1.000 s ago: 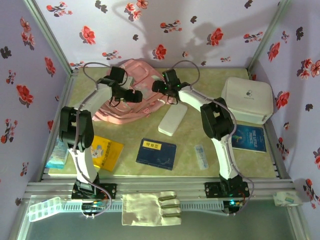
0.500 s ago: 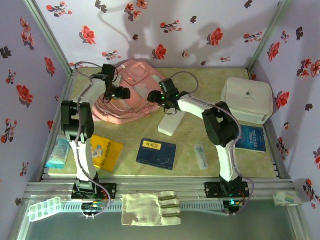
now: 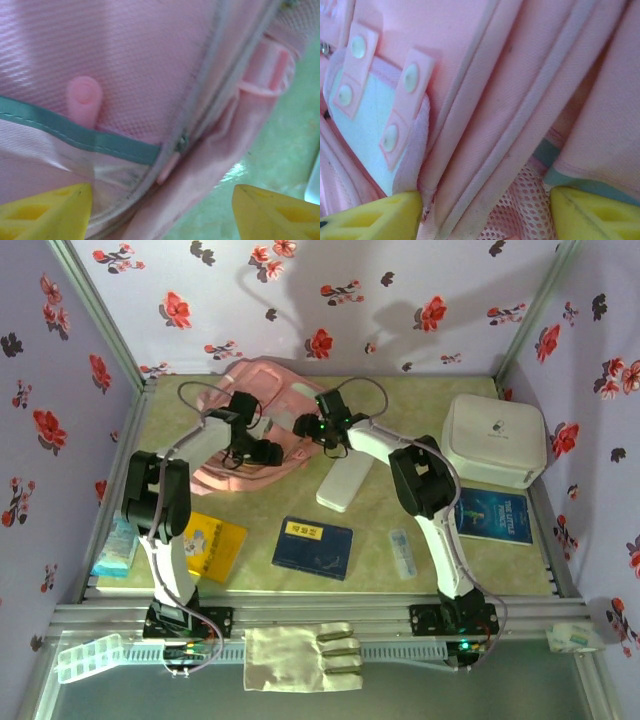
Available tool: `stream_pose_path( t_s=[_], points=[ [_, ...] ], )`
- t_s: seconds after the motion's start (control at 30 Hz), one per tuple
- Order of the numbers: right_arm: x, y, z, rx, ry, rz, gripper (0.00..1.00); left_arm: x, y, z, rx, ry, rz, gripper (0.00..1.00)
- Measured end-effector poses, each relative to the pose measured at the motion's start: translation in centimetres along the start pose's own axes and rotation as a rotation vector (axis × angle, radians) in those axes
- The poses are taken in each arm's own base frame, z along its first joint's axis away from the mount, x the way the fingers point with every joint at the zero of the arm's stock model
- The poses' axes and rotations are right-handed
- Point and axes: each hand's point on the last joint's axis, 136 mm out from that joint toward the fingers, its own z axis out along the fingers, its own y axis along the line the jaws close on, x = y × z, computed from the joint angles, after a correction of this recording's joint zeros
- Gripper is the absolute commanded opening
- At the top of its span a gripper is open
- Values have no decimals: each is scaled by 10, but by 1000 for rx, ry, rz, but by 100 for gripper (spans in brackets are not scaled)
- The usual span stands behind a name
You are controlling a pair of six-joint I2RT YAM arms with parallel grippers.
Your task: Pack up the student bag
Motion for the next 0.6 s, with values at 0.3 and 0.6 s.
stream_pose_path(
  t_s=[0.3, 0.6],
  points=[
    [-28, 4, -14, -23, -26, 14, 70, -20, -17, -25, -80, -59, 126, 76],
    [-7, 6, -72, -52, -27, 21, 70, -26, 37, -44, -273, -74, 169, 72]
  ],
)
